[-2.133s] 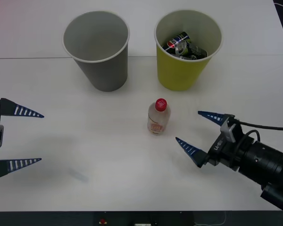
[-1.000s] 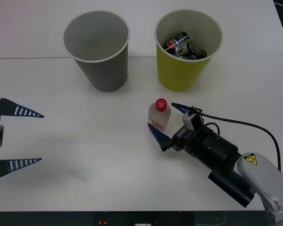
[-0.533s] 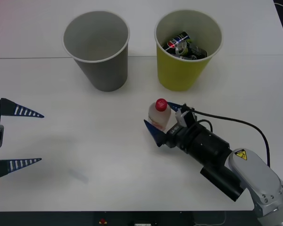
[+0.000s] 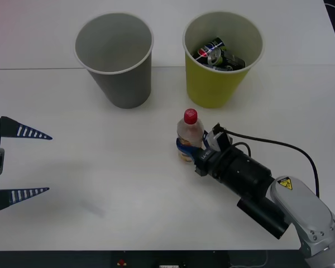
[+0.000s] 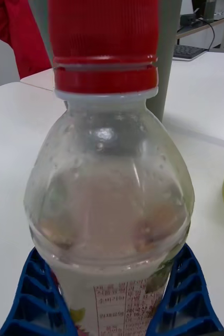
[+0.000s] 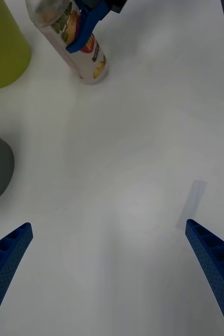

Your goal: Put the can into the green bin and the plastic bottle into the gray bin

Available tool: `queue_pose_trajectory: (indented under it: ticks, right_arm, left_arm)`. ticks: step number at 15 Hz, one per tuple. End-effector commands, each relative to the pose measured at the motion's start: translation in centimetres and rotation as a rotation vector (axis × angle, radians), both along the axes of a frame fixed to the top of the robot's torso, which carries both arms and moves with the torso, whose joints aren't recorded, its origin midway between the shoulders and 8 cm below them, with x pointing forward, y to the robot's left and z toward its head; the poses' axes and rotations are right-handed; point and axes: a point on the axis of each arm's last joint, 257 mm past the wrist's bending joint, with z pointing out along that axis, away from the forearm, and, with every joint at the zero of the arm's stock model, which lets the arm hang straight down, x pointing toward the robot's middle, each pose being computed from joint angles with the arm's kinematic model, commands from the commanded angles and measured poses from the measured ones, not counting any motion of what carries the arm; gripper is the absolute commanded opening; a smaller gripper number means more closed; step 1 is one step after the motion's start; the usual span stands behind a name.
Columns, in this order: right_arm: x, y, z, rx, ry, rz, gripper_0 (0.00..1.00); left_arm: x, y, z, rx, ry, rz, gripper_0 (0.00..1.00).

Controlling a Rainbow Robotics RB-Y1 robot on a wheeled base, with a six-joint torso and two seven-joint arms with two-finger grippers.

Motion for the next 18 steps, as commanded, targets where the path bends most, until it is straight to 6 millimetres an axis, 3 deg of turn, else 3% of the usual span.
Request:
queue_pose_trajectory:
  ticks: [1,9,14,18]
  right_arm:
    - [-0.4,-0.1,1.2,0.009,-0.013,0.024,0.00]
    - [-3.7,-1.7,5.4,0.046,0.021,0.179,0.00]
    - [-5.8,-4.8,8.4,-0.001,0.073,0.338,0.00]
    - [-7.1,-7.4,11.3,-0.117,0.170,0.339,0.00]
  left_arm:
    - [0.0,0.0,0.0,0.000,0.000,0.000,1.00]
    - [0.0,0.0,0.0,0.000,0.000,0.000,1.00]
    - [0.0,0.0,0.0,0.000,0.000,0.000,1.00]
    - [0.0,0.0,0.0,0.000,0.000,0.000,1.00]
